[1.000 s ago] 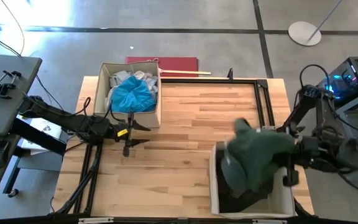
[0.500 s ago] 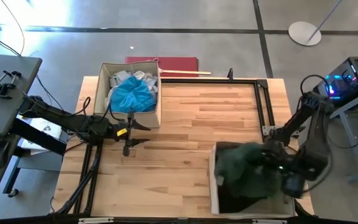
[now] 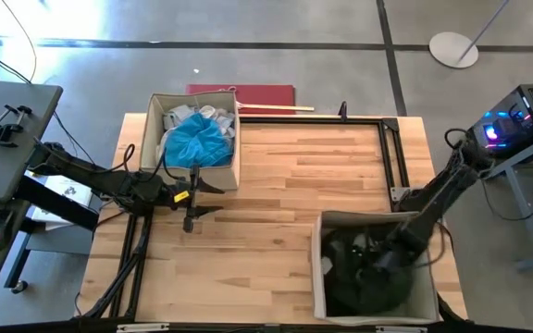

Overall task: Sort clothes
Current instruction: Put the green polo shirt into the bottom laundry organizer, then return to Home Position

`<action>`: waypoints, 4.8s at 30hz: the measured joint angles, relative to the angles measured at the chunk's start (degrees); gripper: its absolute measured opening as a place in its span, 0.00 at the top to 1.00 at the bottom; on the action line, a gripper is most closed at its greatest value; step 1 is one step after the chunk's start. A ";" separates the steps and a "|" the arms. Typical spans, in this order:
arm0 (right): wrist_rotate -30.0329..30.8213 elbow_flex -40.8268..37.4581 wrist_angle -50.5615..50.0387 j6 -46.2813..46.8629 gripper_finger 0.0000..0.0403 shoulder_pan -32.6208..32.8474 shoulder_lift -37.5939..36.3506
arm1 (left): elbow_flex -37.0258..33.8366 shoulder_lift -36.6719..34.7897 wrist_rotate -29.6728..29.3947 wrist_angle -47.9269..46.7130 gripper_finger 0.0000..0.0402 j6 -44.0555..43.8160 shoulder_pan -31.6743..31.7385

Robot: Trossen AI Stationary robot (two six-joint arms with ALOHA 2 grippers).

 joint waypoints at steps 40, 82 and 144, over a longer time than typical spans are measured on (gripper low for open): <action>39.80 27.42 -38.39 -34.29 0.41 -19.35 -16.22 | 0.00 0.00 -4.22 6.14 0.53 -2.84 1.95; -28.33 -46.09 78.93 -79.89 0.57 -70.36 -52.98 | -18.35 -18.65 -2.38 13.03 0.68 -6.40 -2.17; -22.78 -46.38 65.19 -82.34 0.57 -66.78 -52.93 | -25.32 -42.52 21.59 -9.19 1.00 3.03 19.52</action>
